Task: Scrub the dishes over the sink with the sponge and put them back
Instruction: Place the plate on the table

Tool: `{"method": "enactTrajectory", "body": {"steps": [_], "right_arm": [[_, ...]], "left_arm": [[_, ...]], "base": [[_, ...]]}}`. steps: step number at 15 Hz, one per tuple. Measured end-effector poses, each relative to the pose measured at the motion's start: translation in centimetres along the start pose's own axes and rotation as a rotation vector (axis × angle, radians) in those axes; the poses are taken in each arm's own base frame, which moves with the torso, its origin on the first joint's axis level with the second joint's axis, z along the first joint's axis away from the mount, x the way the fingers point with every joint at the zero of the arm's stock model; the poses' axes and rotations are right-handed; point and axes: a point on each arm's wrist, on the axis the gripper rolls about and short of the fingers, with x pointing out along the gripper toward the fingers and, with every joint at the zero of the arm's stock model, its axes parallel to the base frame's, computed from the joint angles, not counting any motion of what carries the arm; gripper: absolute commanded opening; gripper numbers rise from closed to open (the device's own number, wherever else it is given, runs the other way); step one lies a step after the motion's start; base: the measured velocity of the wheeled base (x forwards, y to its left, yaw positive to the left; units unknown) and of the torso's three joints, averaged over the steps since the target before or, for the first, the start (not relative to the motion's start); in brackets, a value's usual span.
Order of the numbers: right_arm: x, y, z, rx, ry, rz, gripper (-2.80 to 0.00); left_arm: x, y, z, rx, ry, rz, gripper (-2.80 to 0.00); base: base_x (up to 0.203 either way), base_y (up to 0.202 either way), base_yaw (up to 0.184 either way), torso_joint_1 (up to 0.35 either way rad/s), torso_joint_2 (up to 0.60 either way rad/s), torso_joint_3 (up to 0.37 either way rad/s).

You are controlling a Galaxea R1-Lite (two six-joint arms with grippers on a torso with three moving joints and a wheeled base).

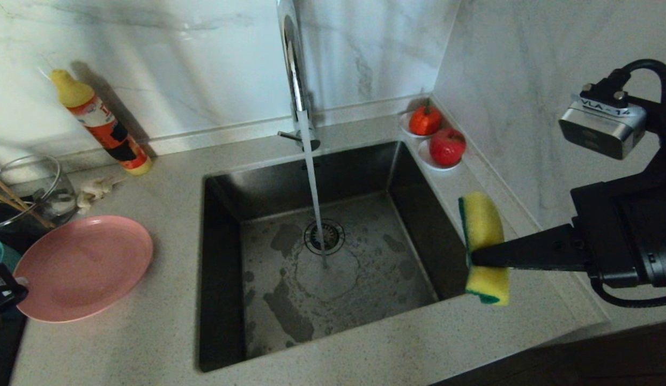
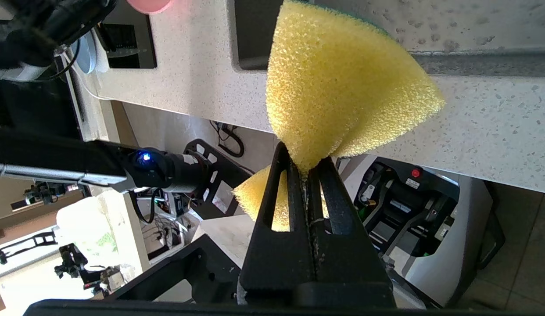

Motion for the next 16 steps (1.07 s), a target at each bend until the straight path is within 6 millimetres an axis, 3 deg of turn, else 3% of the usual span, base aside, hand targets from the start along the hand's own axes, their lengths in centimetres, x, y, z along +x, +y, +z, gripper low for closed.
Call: {"method": "enactTrajectory", "body": {"steps": [9, 10, 16], "right_arm": [[-0.1, 0.1, 0.0, -0.005, 0.008, 0.014, -2.8], [-0.1, 0.1, 0.0, -0.005, 0.008, 0.014, -2.8], [-0.2, 0.1, 0.0, -0.005, 0.006, 0.017, -2.8]], "left_arm": [[1.9, 0.4, -1.0, -0.005, 0.064, -0.002, -2.8], [1.9, 0.3, -1.0, -0.002, 0.063, -0.001, 0.0], [0.5, -0.3, 0.4, 0.019, -0.011, -0.008, 0.0]], "base": [[0.0, 0.0, 0.0, 0.0, 0.0, 0.0], [0.0, 0.0, 0.0, 0.0, 0.0, 0.0], [0.0, 0.0, 0.0, 0.0, 0.0, 0.0]]}}
